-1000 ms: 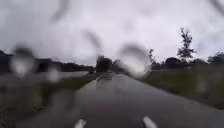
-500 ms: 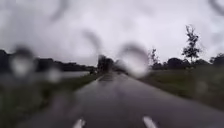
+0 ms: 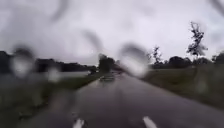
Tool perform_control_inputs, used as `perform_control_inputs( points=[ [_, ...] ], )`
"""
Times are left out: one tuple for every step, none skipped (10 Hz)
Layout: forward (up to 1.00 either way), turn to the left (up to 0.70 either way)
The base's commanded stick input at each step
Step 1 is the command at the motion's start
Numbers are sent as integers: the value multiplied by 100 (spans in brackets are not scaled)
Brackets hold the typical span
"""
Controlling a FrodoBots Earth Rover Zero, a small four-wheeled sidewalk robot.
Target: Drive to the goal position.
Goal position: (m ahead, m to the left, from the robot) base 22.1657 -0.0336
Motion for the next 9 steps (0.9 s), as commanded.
perform_control_inputs(
  points=[
    [85, 0],
    [85, 0],
    [85, 0],
    [85, 0],
    [85, -4],
    [85, -15],
    [85, -25],
    [85, -32],
    [85, -20]
  ],
)
